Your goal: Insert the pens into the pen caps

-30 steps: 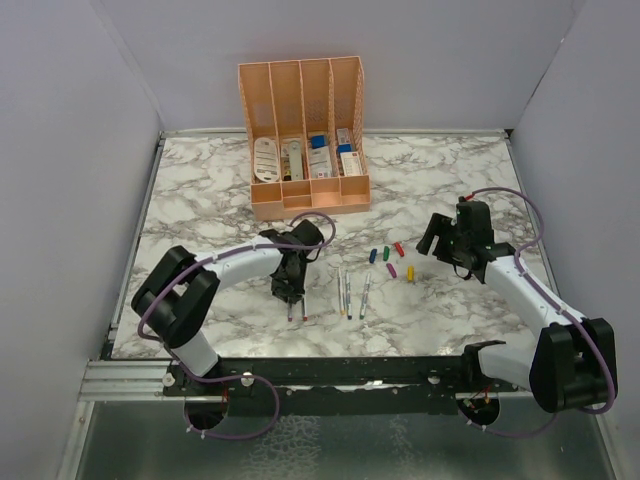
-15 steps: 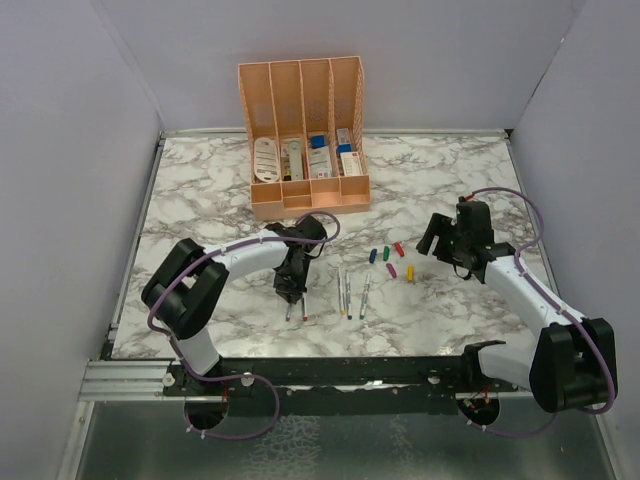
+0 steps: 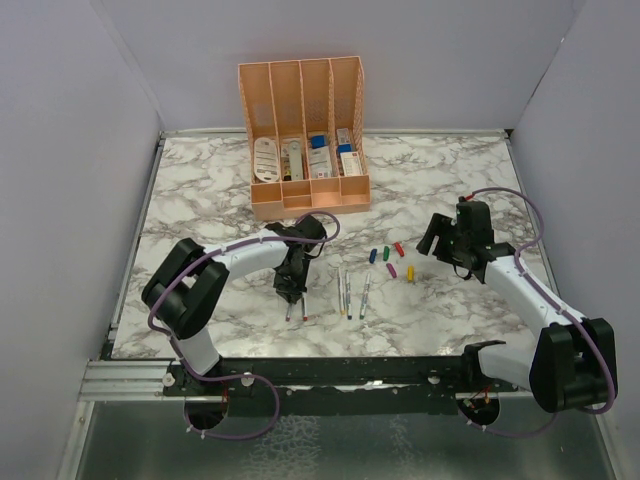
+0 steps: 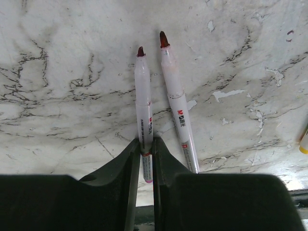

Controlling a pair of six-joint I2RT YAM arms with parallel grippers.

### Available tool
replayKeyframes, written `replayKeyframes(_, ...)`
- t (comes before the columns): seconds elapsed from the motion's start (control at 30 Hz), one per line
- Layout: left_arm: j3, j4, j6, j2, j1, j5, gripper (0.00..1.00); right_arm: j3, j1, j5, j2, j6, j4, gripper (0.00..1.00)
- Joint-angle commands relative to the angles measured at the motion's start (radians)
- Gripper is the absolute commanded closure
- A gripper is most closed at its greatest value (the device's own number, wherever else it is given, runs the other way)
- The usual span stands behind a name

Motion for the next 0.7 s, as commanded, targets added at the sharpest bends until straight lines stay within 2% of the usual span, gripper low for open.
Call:
replayKeyframes(0.0,-0.145,0.157,-0.006,0.165,-0.004,-0.061,1.0,-0.008,0.0,-0.055,0.003,0.004,0.031,0.31)
replayKeyframes(0.07,-0.15,0.159,-0.002,0.149,-0.004,-0.073,1.0,-0.011,0.0,-0.076,0.013,0.004,0.039,0.41)
replayKeyframes(0.2,-0.157,0.159,-0.004,0.097,-0.003,-0.108,1.0,-0.013,-0.001,-0.121,0.046,-0.003,0.051,0.52)
replayKeyframes(0.23,-0.158,0.158,-0.007,0.082,-0.003,-0.114,1.0,-0.014,0.0,-0.125,0.052,-0.007,0.052,0.62)
replayKeyframes(0.27,-0.16,0.158,-0.009,0.067,-0.003,-0.119,1.0,-0.014,-0.001,-0.125,0.057,-0.01,0.054,0.76)
replayKeyframes(0.3,-0.16,0.158,-0.009,0.054,-0.002,-0.123,1.0,-0.014,-0.001,-0.125,0.062,-0.009,0.054,0.82)
replayKeyframes(0.5,-0.151,0.133,-0.022,0.001,0.003,-0.135,1.0,-0.006,0.0,-0.13,0.081,-0.054,0.038,0.8)
replayKeyframes(0.67,-0.137,0.111,-0.033,-0.105,0.003,-0.187,1.0,-0.008,0.021,-0.144,0.08,-0.061,0.03,0.71)
